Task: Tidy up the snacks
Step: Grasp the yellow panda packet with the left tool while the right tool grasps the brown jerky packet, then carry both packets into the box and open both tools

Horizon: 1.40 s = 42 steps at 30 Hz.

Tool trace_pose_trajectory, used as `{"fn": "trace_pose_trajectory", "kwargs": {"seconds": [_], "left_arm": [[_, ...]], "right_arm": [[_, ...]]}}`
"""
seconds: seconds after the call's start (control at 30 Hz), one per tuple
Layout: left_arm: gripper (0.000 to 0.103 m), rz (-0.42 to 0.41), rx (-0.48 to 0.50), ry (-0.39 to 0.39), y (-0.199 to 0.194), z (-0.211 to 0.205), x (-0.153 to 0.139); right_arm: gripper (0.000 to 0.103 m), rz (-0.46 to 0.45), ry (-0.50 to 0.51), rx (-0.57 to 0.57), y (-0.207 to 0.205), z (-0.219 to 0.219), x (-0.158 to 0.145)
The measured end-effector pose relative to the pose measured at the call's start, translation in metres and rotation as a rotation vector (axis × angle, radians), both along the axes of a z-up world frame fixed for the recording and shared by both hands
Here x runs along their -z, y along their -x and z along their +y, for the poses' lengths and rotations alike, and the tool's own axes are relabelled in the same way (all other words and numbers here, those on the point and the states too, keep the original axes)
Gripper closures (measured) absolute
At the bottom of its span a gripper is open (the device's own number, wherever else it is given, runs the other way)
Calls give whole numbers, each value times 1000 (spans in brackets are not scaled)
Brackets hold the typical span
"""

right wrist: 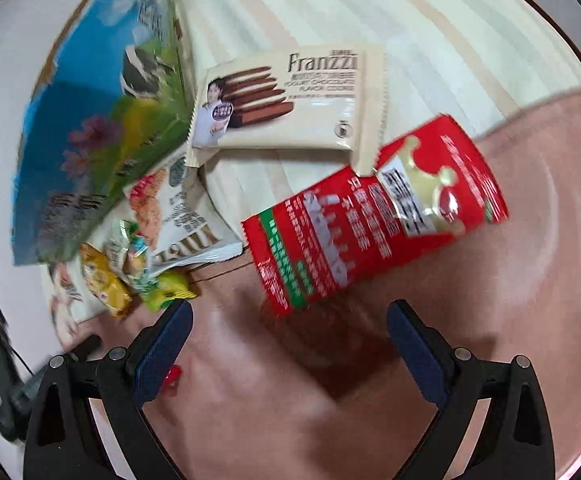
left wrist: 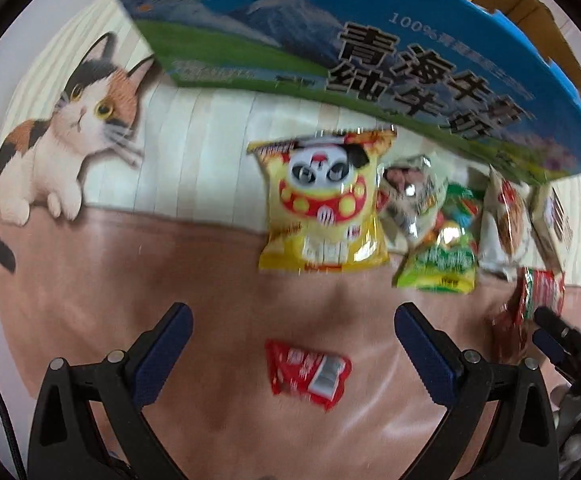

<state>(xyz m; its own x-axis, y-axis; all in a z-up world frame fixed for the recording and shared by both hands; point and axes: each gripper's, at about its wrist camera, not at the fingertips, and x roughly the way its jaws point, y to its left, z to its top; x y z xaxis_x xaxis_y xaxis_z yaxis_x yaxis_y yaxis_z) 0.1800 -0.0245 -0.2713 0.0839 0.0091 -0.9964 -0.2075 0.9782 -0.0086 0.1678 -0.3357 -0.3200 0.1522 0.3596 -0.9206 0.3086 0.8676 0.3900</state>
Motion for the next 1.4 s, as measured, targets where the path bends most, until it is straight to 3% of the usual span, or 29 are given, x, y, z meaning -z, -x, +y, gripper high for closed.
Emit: {"fn": "trace_pose_trajectory", "kwargs": {"seconds": [0.27, 0.43, 0.5, 0.53, 0.63, 0.73, 0.83, 0.87, 0.9, 1.13, 1.27, 1.4], "left_arm": [[0, -5, 85, -13, -32, -10, 2], [0, 42, 113, 21, -57, -11, 25], [1, 10, 117, 34, -69, -11, 30], [7, -11, 121, 39, -70, -11, 30], [39, -32, 149, 76, -72, -13, 31], [44, -47, 184, 68, -60, -14, 29], [45, -39, 201, 68, -44, -10, 30], [45, -36, 201, 65, -37, -9, 30], [45, -29, 203, 69, -31, -7, 31], [49, -20, 206, 97, 5, 1, 32], [49, -64, 223, 124, 23, -7, 1], [49, -132, 218, 174, 23, 0, -48]], "right_arm": [[4, 41, 258, -347, -7, 49, 24], [21, 29, 370, -384, -4, 72, 28], [24, 35, 341, -362, -2, 78, 27], [27, 46, 312, -347, 0, 83, 26], [27, 81, 218, -301, 7, 91, 28], [27, 104, 193, -268, 11, 96, 32], [30, 100, 214, -257, 13, 102, 36], [33, 97, 225, -253, 15, 105, 37], [43, 90, 243, -255, 15, 106, 38], [43, 36, 212, -257, 24, 145, 22], [43, -11, 164, -237, 40, 165, -4], [43, -66, 108, -207, 48, 172, -41]]}}
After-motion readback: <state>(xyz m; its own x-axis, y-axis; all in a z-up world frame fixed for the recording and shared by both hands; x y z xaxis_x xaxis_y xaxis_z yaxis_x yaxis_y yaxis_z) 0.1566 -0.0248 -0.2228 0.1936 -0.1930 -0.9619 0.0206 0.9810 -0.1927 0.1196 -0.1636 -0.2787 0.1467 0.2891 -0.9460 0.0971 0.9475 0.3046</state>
